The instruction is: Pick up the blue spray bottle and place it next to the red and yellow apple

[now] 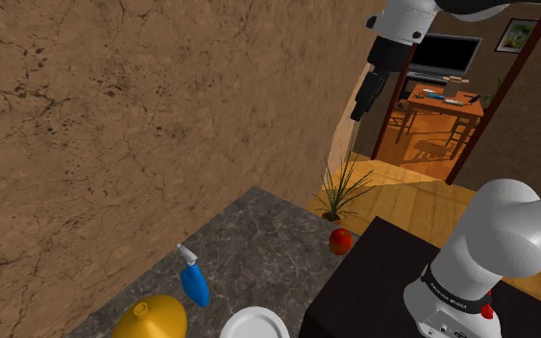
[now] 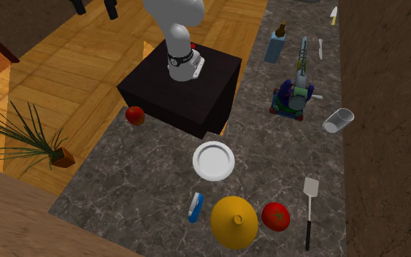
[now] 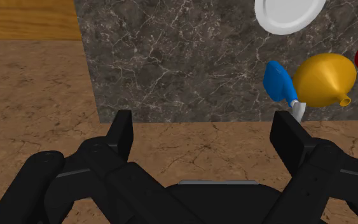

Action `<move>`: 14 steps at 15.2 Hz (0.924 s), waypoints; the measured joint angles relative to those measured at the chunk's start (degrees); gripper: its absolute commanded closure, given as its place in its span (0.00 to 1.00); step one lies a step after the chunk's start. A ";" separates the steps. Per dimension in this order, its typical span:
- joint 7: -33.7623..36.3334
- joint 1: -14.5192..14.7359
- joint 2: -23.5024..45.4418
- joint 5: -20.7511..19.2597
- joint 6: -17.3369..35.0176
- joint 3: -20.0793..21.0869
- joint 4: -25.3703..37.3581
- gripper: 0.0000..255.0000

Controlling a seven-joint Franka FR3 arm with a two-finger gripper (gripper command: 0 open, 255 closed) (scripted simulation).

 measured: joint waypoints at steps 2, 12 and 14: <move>0.63 0.17 0.44 0.32 0.68 0.65 -0.29 0.00; 10.24 2.15 11.41 3.88 13.54 10.43 -3.32 0.00; 12.49 2.47 14.29 4.25 16.00 12.56 -3.09 0.00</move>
